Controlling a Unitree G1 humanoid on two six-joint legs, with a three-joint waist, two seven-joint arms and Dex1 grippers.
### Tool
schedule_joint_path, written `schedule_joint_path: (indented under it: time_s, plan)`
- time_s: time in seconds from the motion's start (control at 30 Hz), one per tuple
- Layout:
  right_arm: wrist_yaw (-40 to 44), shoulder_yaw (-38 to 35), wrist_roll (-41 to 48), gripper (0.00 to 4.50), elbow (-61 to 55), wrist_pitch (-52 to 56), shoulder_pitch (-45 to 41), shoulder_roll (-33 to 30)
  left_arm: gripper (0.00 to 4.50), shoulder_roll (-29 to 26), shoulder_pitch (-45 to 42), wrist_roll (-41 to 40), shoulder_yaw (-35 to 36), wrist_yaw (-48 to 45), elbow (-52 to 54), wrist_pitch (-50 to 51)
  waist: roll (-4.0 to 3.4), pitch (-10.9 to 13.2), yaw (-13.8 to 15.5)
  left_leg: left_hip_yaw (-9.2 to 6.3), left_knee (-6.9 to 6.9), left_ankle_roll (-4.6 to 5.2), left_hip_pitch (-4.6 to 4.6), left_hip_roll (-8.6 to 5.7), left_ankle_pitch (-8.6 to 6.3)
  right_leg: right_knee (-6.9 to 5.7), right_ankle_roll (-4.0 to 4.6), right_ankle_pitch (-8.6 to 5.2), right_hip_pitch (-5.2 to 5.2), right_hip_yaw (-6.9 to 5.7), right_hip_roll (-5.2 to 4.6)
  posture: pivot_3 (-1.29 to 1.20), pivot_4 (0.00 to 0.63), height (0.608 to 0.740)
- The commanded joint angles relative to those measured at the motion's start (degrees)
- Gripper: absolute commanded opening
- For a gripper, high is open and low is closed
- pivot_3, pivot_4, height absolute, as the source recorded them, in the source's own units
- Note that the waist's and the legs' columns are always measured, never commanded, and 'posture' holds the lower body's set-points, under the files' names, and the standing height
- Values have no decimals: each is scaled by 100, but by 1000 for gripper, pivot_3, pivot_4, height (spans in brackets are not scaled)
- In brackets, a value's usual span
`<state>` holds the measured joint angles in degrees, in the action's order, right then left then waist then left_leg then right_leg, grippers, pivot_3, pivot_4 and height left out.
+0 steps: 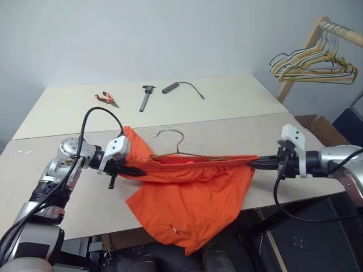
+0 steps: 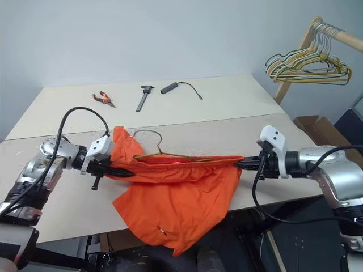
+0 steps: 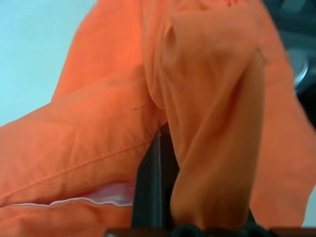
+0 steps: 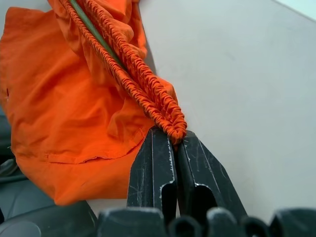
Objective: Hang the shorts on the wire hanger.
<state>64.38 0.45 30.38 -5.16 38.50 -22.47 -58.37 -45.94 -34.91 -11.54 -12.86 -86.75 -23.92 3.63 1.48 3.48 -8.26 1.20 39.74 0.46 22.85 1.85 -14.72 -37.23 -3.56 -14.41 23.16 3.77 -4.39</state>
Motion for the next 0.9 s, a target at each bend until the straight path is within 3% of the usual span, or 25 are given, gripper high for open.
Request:
schedule_joint_path:
  time_s: [0.03,0.2,0.4,0.67,0.8,0.9]
  plan:
    - [-27,-317,-326,7,203,-132,-146,-360,0,-249,-79,492,15,237,-398,-207,0,0,-9,0,0,0,0,0,0,0,0,0,0,0,1,-164,3,740]
    - [17,-179,-183,7,-442,-90,-334,-271,0,-90,-177,878,-218,574,-480,-322,-1,0,-44,0,-1,0,1,1,0,0,0,0,1,0,1,-167,2,740]
    - [-116,346,-415,1849,-1141,-22,-493,-31,0,404,-474,758,-167,655,-440,-111,-1,-2,-61,-2,-1,0,1,2,0,0,-1,0,2,-1,2,-170,3,740]
    - [-426,-34,-347,4465,-1254,102,-730,106,0,560,-654,639,-62,497,-351,122,-2,-3,-66,-2,3,0,7,-1,0,2,-3,2,4,-3,-1,-173,5,740]
    - [-641,-67,70,4465,-1668,525,-1316,466,0,561,-681,666,-58,468,-374,127,-5,-5,-163,-5,2,0,1,0,0,-4,-2,2,4,2,0,-177,2,740]
    - [-860,457,-7,4465,-1857,832,-1754,874,0,592,-763,679,-71,450,-426,141,-3,-10,-201,-15,2,0,1,4,0,-3,-2,2,3,-3,3,-181,0,740]
